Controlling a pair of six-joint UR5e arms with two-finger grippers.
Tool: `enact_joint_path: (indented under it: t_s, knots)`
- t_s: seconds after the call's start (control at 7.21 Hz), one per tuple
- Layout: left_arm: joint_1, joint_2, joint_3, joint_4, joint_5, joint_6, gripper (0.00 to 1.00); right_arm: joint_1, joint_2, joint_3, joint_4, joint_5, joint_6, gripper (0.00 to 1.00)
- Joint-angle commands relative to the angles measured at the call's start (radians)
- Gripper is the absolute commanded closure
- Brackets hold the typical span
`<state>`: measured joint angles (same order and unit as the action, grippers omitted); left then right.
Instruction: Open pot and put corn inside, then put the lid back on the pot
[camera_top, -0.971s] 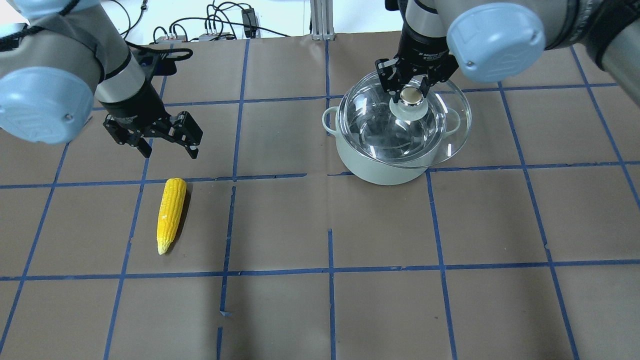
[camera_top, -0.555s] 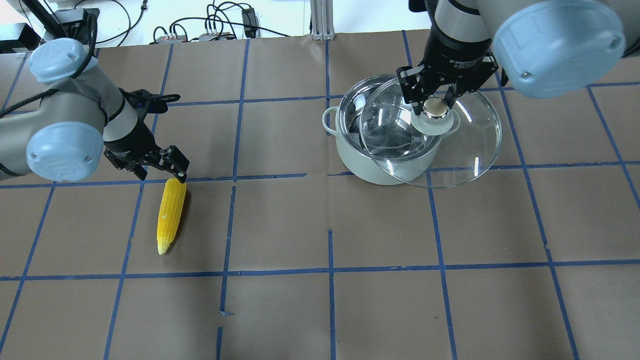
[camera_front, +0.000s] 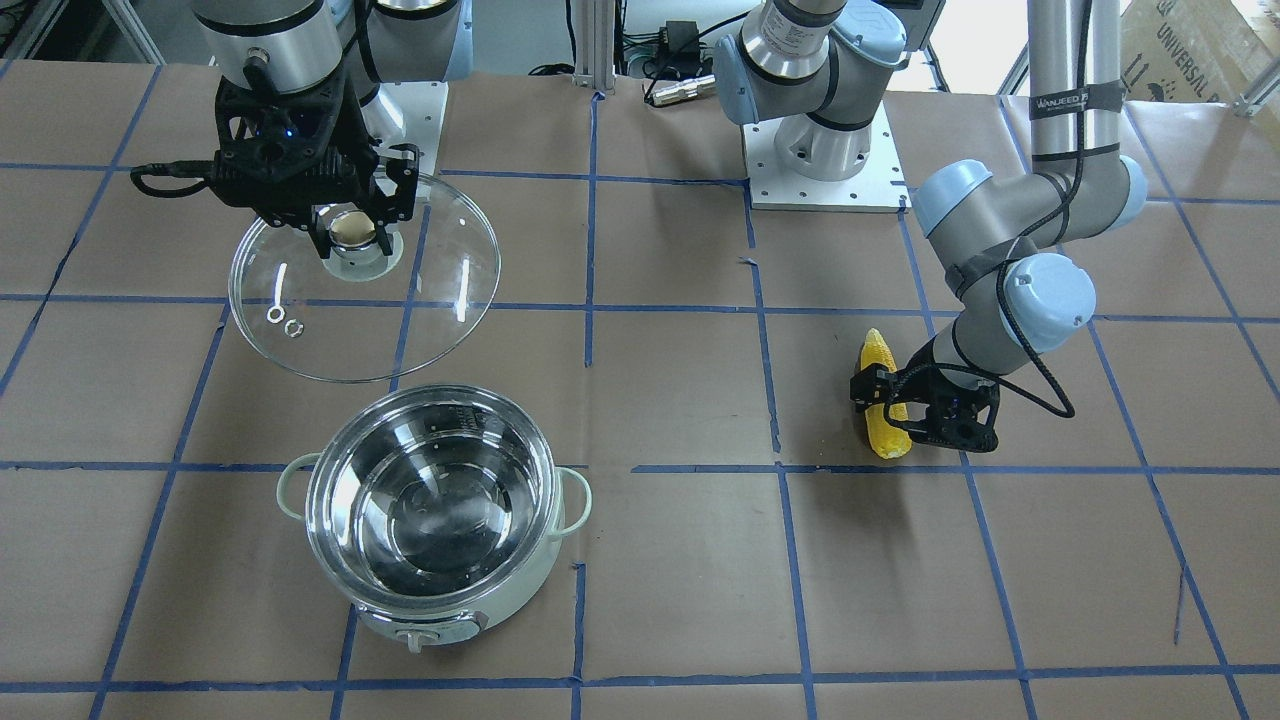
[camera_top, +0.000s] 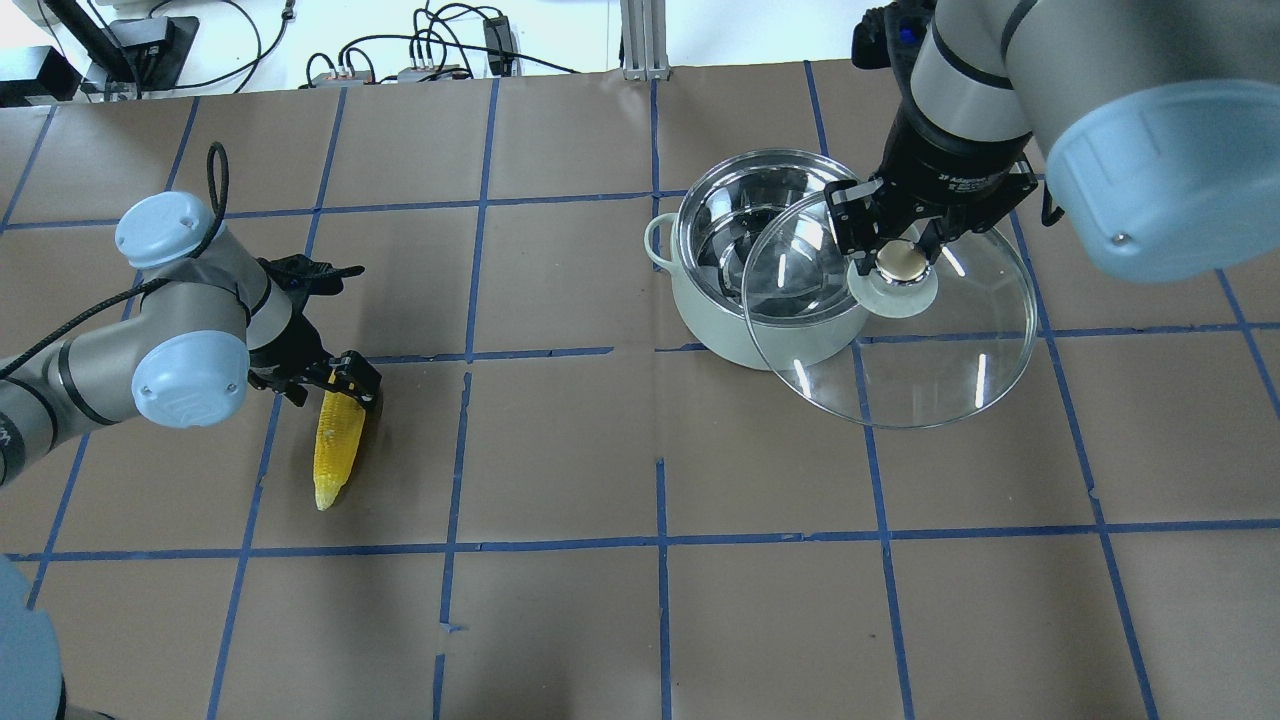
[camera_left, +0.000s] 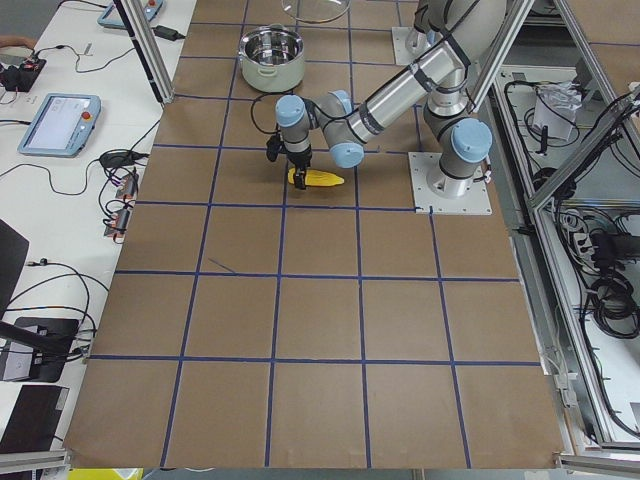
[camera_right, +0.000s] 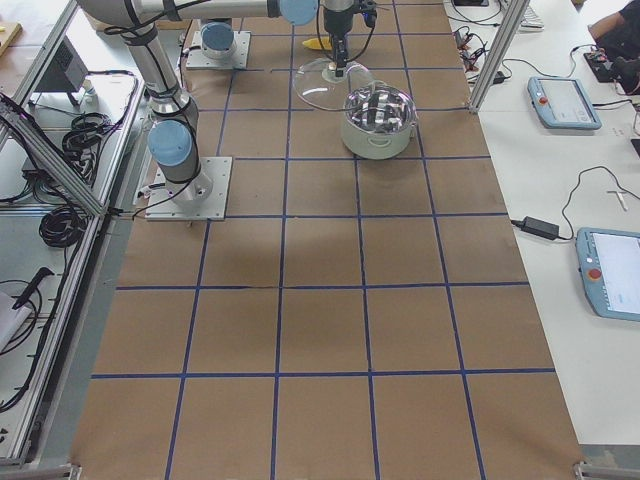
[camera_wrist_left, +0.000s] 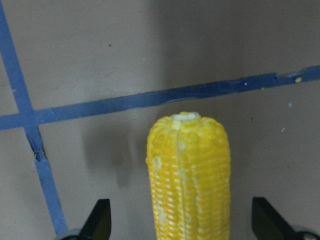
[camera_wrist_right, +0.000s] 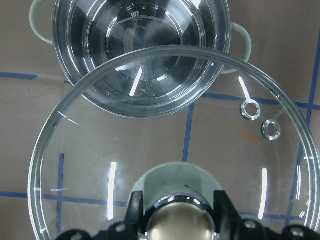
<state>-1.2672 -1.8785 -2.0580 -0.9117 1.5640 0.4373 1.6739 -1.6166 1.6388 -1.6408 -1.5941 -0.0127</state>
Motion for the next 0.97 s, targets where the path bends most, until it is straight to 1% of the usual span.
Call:
enact_joint_path:
  t_s: [0.0, 0.14, 0.28, 0.42, 0.55, 0.69, 0.83]
  knots:
    - [-0.024, -0.001, -0.001, -0.002, 0.007, -0.041, 0.32, -0.002, -0.022, 0.028, 0.01, -0.001, 0.003, 0.57]
    - [-0.032, 0.002, 0.001, -0.003, 0.011, -0.043, 0.61, 0.0, -0.043, 0.068, -0.008, -0.001, 0.005, 0.57]
    - [-0.04, 0.016, 0.007, -0.01, 0.011, -0.046, 0.76, 0.0, -0.061, 0.087, -0.01, -0.001, 0.0, 0.57]
    - [-0.058, 0.028, 0.007, -0.027, 0.011, -0.066, 0.82, 0.0, -0.062, 0.088, -0.01, -0.001, 0.002, 0.57]
    - [-0.107, 0.059, 0.024, -0.053, 0.011, -0.141, 0.82, 0.003, -0.063, 0.088, -0.008, -0.001, 0.002, 0.57]
    - [-0.177, 0.077, 0.08, -0.14, 0.002, -0.226, 0.82, 0.001, -0.063, 0.088, -0.01, -0.001, 0.0, 0.57]
    - [-0.269, 0.075, 0.154, -0.188, 0.002, -0.359, 0.82, 0.001, -0.063, 0.088, -0.01, -0.001, 0.0, 0.57]
